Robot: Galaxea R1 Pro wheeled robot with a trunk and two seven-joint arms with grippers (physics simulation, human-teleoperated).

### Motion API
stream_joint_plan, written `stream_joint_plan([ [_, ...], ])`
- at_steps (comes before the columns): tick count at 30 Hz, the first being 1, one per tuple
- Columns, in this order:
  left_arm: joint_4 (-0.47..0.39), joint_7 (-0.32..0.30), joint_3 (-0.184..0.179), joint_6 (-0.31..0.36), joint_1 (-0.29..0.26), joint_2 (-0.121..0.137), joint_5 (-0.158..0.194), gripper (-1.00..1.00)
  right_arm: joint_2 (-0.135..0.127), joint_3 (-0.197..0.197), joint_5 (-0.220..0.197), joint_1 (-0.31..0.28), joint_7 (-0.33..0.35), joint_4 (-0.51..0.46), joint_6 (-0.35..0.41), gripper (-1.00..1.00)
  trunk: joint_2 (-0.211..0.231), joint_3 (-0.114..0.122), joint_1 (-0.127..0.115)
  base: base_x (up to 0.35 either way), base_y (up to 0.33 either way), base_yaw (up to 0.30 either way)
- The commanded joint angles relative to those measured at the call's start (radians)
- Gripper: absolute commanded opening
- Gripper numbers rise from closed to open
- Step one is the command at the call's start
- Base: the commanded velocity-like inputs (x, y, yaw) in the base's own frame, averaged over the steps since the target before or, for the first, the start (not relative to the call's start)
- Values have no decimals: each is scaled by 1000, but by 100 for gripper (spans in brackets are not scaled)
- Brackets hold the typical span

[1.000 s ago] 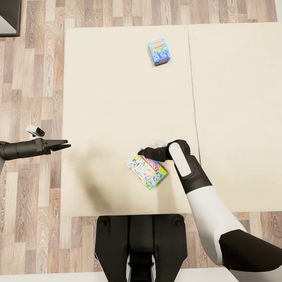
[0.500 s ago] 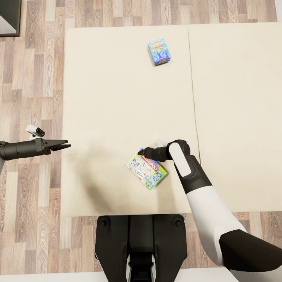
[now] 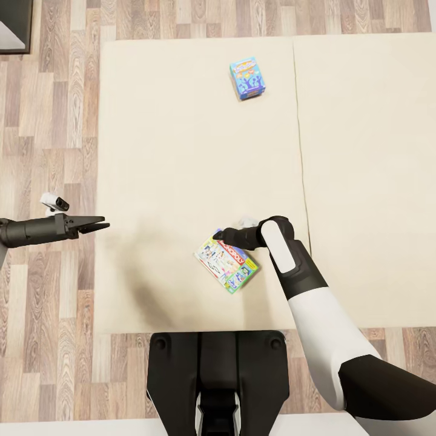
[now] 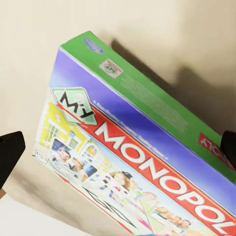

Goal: Put all the toys in the child's room - the three board games (two on the bed and one on the table), the two jigsaw puzzles on the table, and the tennis ball on the table - inside the toy box on the table in the child's room.

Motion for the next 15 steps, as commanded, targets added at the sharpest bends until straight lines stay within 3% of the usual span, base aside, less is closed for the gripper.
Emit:
stream_joint_plan([
  [1, 0, -4, 0, 11, 0, 0, 0, 100, 0, 1, -10, 0, -10, -1, 2, 100, -2, -1, 1, 0, 0, 19],
  [15, 0, -4, -1, 10, 0, -10, -2, 100, 0, 1, -10, 0, -10, -1, 2, 100, -2, -2, 1, 0, 37, 3],
])
